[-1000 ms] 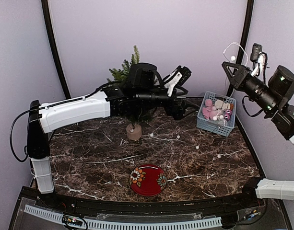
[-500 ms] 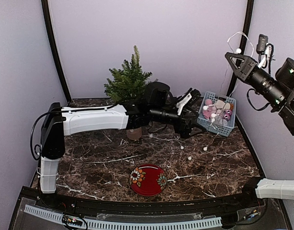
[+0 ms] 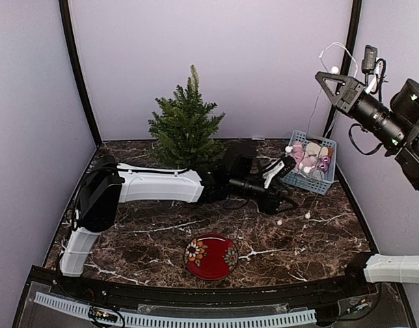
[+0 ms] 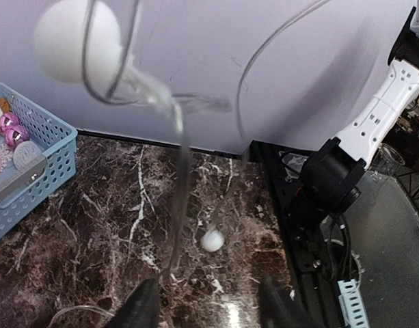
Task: Decorate the small christmas tree
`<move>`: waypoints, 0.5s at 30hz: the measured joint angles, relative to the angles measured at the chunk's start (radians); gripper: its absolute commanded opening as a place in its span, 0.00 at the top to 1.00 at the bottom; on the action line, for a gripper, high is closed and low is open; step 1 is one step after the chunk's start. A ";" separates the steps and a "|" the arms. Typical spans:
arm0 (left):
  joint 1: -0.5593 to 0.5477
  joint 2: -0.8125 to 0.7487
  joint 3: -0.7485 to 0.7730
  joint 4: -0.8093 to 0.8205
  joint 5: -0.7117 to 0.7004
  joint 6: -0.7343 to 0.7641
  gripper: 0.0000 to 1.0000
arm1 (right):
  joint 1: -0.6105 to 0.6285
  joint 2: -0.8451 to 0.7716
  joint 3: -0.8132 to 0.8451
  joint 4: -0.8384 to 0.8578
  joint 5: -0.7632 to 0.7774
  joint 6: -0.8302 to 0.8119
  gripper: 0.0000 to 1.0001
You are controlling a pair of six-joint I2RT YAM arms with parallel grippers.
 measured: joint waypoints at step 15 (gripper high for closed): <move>-0.002 0.018 0.013 0.095 -0.039 -0.048 0.70 | 0.000 -0.011 0.000 0.006 -0.014 0.011 1.00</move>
